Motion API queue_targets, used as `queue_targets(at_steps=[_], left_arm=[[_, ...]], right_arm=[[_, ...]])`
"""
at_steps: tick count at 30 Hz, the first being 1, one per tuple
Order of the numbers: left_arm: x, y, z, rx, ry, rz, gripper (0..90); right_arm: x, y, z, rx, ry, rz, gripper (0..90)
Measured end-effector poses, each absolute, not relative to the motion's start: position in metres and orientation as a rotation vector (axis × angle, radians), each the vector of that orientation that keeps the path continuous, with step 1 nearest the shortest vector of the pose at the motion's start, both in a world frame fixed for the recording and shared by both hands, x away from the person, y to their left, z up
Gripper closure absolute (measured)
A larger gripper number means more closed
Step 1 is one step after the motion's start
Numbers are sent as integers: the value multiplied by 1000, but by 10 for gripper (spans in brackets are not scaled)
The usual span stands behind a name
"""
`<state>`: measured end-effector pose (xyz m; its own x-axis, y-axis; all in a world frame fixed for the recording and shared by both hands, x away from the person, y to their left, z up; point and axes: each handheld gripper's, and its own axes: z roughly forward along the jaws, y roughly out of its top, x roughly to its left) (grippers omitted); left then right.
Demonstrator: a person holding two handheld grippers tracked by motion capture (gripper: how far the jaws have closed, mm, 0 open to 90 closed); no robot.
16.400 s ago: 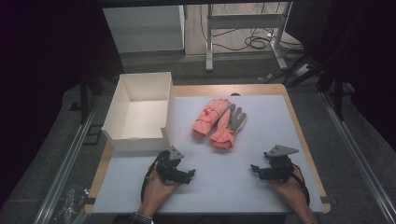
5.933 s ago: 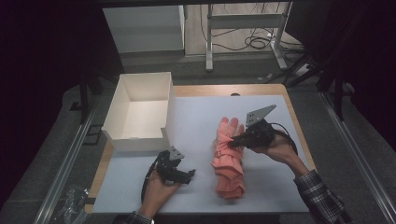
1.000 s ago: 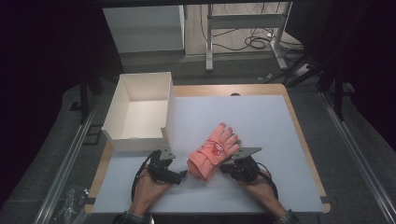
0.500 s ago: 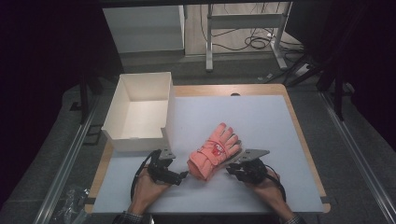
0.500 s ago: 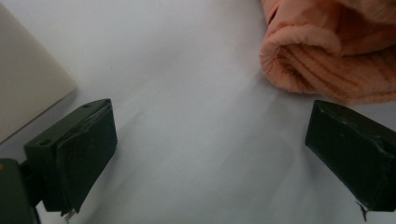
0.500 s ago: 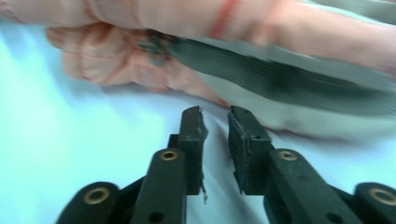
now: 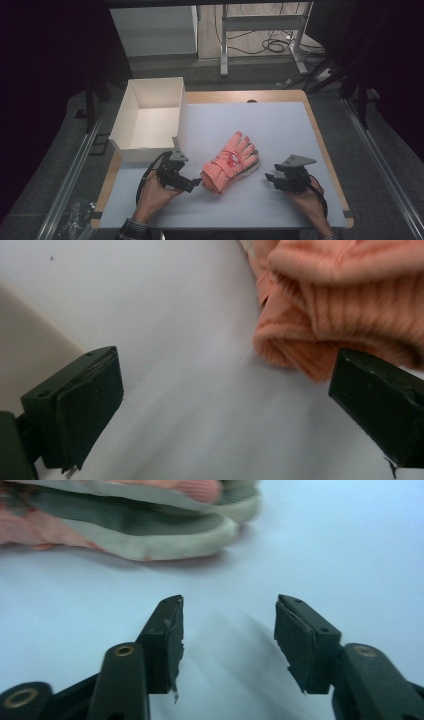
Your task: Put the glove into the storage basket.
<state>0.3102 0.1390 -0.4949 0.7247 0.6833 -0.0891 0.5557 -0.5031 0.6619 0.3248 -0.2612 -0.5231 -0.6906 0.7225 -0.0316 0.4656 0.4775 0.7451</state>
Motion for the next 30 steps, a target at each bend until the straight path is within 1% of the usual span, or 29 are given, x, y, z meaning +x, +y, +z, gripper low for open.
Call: queue_targets(at_steps=[5,9,11,16,21,25,30], left_arm=[[316,134,-477,2243,933,230,13],[320,129,-463,2268,927,250,13],[322,126,-458,2263,923,237,13],[326,122,-452,2289,914,258,12],[322,127,-455,2300,926,265,14],[316,135,-456,2284,942,260,17],[313,136,-443,2256,938,258,17]], right_arm=[[330,-274,-524,1033,2336,1001,364],[333,-282,-528,1063,2321,965,314],[336,-284,-528,1089,2327,986,304],[336,-284,-528,1087,2334,984,289],[336,-284,-529,1085,2335,983,286],[336,-284,-529,1085,2335,983,286],[336,-284,-529,1085,2335,984,286]])
